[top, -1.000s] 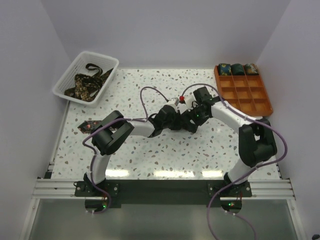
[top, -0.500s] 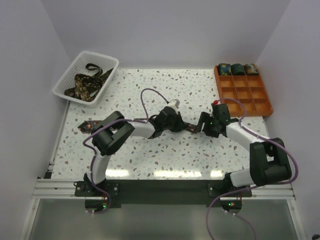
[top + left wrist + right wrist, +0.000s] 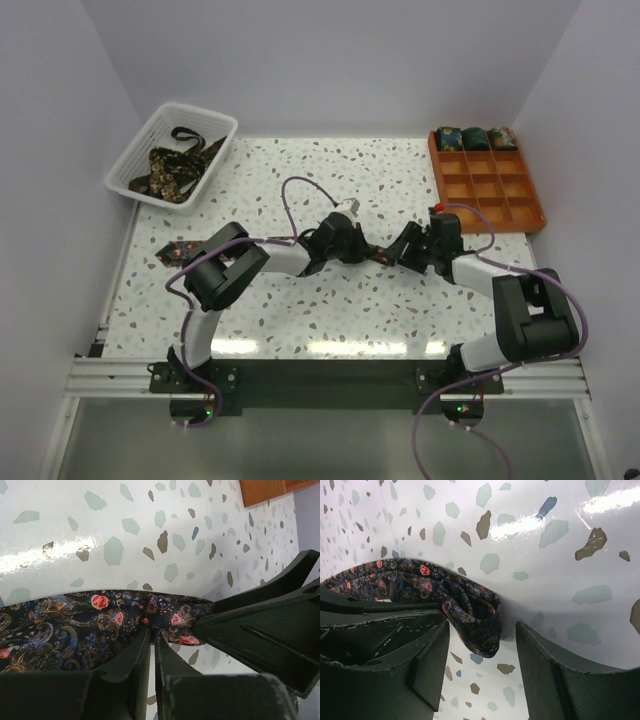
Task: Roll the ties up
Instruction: Roll the tie
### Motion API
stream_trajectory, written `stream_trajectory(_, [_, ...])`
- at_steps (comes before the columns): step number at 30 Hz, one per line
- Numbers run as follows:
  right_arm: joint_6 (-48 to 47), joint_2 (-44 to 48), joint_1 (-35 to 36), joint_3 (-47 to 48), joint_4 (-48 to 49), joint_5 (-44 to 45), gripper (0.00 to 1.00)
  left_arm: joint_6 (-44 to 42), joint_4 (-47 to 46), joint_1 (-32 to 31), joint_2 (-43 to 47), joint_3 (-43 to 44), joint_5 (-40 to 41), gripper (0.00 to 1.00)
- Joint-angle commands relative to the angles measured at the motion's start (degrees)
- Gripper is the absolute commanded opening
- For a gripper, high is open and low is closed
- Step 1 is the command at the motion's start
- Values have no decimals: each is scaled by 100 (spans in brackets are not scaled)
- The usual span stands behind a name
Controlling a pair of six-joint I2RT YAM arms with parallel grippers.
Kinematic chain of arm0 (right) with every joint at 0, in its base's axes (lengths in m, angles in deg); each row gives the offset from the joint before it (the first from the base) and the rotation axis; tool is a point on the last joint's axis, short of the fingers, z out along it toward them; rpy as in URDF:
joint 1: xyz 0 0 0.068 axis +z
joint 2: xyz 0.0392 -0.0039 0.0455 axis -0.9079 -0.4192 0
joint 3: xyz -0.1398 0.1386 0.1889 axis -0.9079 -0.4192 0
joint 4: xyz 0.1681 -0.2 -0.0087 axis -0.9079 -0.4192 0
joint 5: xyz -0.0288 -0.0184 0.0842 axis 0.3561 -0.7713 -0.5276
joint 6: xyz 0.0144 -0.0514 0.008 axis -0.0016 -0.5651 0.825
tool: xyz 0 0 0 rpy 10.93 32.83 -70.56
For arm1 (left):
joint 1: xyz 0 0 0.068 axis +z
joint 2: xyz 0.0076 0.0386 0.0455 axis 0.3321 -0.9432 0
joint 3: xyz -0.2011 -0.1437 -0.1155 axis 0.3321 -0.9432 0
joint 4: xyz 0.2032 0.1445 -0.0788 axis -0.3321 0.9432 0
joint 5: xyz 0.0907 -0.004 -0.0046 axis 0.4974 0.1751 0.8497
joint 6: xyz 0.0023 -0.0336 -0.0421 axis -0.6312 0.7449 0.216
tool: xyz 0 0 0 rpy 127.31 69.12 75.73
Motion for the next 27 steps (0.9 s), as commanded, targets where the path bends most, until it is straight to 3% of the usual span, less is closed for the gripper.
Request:
stream_trajectory(1, [224, -58, -5, -102, 512, -229, 58, 16, 24, -53, -26, 209, 5, 13])
stream_trajectory(7, [154, 205, -14, -252, 371, -203, 57, 25, 112, -62, -53, 296, 23, 13])
stream_trajectory(20, [84, -84, -66, -269, 643, -168, 40, 7, 200, -88, -79, 323, 40, 13])
stream_trajectory(24, [-4, -155, -84, -269, 582, -133, 27, 33, 200, -88, -97, 332, 23, 13])
stream_trajectory(27, [-153, -155, -145, -217, 399, -71, 7, -19, 209, -79, 34, 297, 49, 16])
